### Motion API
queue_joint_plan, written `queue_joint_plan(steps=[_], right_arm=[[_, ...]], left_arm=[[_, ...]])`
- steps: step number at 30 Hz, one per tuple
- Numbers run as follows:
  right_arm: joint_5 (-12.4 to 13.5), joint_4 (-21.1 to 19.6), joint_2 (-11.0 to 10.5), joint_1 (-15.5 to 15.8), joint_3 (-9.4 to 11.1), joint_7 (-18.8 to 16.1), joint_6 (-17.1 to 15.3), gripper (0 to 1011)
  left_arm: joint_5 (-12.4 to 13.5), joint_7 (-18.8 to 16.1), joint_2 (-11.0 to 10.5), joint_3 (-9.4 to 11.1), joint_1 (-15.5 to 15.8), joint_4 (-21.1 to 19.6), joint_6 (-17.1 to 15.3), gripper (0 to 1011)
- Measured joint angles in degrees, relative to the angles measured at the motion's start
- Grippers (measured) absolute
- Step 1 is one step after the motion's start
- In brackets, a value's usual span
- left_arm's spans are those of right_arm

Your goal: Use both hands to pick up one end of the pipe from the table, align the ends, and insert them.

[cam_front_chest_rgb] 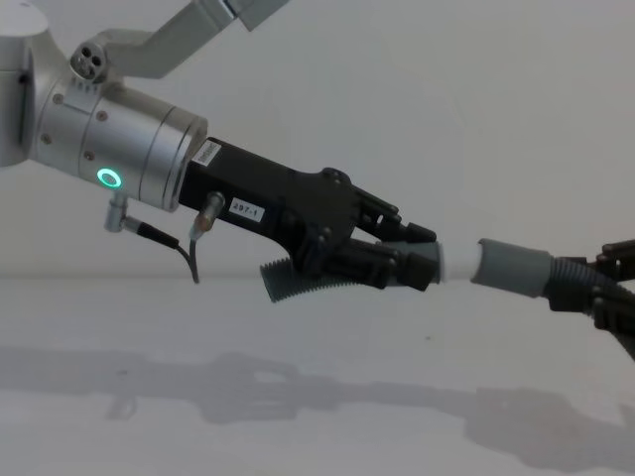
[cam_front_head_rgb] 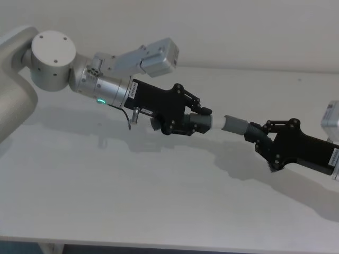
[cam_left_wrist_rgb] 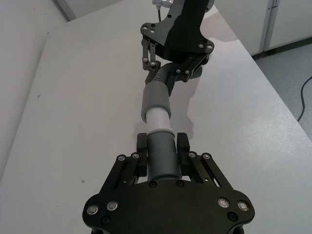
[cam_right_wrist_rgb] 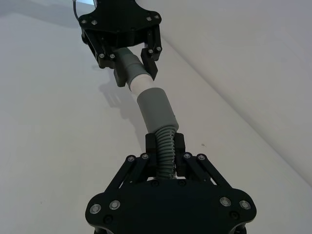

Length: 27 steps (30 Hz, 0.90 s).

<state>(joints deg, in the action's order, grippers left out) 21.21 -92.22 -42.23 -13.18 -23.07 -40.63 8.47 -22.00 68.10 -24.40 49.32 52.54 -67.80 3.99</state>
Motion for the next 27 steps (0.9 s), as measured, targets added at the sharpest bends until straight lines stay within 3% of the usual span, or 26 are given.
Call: queue_joint_plan(steps=[27], right_arm=[[0.29, 0.33, -0.08, -0.24, -0.01, -0.35, 0.40, 201]], left_arm=[[0.39, -0.74, -0.28, 0.72, 0.45, -0.17, -0.75, 351]])
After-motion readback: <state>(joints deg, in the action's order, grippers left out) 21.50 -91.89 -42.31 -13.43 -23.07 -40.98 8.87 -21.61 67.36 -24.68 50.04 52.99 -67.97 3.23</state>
